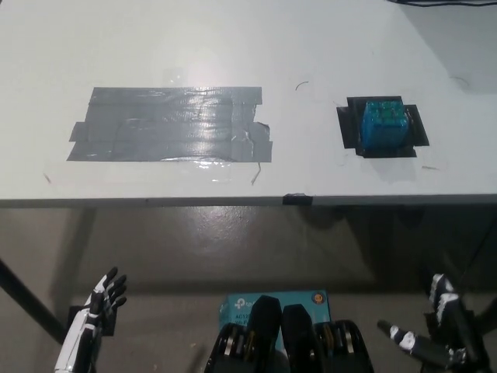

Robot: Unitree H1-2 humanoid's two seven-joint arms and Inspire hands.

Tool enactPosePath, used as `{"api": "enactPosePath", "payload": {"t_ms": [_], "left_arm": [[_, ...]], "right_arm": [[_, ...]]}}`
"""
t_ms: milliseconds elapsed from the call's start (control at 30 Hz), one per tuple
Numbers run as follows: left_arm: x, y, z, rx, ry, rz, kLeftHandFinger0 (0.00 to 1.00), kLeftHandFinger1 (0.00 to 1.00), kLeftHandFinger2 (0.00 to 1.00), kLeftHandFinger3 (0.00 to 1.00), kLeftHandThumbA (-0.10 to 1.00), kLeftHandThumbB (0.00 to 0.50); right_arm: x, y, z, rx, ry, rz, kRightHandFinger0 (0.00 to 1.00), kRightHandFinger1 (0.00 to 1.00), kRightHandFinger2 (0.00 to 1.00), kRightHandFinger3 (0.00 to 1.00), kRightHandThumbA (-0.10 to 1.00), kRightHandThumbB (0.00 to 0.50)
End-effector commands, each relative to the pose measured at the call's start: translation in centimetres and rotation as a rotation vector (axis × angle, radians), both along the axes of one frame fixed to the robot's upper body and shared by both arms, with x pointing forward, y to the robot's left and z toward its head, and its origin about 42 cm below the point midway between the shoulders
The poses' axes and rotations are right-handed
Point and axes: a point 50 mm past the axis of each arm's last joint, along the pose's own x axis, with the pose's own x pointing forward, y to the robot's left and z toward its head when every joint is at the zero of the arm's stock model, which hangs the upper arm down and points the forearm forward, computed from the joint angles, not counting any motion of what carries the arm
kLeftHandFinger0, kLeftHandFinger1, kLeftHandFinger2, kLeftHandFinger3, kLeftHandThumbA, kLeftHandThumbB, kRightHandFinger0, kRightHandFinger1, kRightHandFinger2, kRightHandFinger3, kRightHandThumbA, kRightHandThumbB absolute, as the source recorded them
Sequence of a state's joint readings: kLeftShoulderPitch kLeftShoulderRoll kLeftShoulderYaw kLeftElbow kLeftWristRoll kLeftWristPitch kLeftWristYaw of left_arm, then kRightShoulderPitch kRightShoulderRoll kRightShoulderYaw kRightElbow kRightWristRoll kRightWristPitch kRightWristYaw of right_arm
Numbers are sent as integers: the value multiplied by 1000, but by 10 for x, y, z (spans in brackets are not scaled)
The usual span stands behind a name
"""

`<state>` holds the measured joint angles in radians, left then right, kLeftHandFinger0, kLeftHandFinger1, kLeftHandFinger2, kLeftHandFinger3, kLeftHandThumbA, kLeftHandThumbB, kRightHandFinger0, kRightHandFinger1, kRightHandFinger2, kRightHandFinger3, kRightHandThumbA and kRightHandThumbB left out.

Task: A rubick's cube is kept in the black marked spot on the table and the robot uses its right arm to pick it up and hands it to a person

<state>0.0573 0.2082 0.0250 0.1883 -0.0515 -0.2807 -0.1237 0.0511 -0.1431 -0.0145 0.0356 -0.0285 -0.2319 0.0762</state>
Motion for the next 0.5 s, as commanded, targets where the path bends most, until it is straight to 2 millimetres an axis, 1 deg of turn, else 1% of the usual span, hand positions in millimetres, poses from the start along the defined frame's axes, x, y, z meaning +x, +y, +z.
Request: {"api": "enactPosePath", "payload": {"t_ms": [0,67,100,133,167,200,233,267,300,333,400,433,467], "left_arm": [[3,3,6,-4,-53,-18,1000,1000,1000,1000,1000,263],[2,3,5,-2,-55,-16,1000,1000,1000,1000,1000,268],[2,3,5,0,-56,-14,1000,1000,1000,1000,1000,268],[2,3,5,-2,-57,-13,1000,1000,1000,1000,1000,269],[1,3,5,-3,-58,-13,1000,1000,1000,1000,1000,269],[2,3,5,-10,-57,-13,1000,1000,1000,1000,1000,271],[2,3,5,-12,-57,-13,1000,1000,1000,1000,1000,271],[2,3,4,-11,-57,-14,1000,1000,1000,1000,1000,264],[2,3,5,-8,-57,-15,1000,1000,1000,1000,1000,264],[3,3,6,-7,-58,-16,1000,1000,1000,1000,1000,263],[3,2,6,-3,-57,-15,1000,1000,1000,1000,1000,261],[2,2,6,-1,-57,-12,1000,1000,1000,1000,1000,261],[2,3,7,-1,-58,-11,1000,1000,1000,1000,1000,262]], "right_arm": [[23,-3,67,-73,-303,-114,1000,1000,1000,1000,904,271],[38,-2,98,-97,-379,-163,1000,1000,1000,1000,954,294],[43,-1,107,-103,-397,-175,1000,1000,1000,1000,967,293],[51,-1,116,-104,-410,-184,1000,1000,1000,1000,979,309],[53,0,120,-104,-413,-187,1000,1000,1000,1000,980,310],[70,0,135,-98,-431,-192,1000,1000,1000,1000,992,325],[76,1,140,-96,-433,-196,1000,1000,1000,1000,993,322],[93,1,152,-73,-436,-196,1000,1000,1000,1000,961,284],[104,1,159,-61,-431,-196,1000,1000,1000,1000,945,266],[110,0,162,-56,-423,-199,1000,1000,1000,1000,945,263],[128,1,170,-46,-394,-203,1000,1000,1000,1000,988,284],[145,1,174,-48,-358,-200,1000,1000,1000,1000,1000,298],[156,2,178,-52,-329,-199,1000,1000,1000,1000,1000,320]]}}
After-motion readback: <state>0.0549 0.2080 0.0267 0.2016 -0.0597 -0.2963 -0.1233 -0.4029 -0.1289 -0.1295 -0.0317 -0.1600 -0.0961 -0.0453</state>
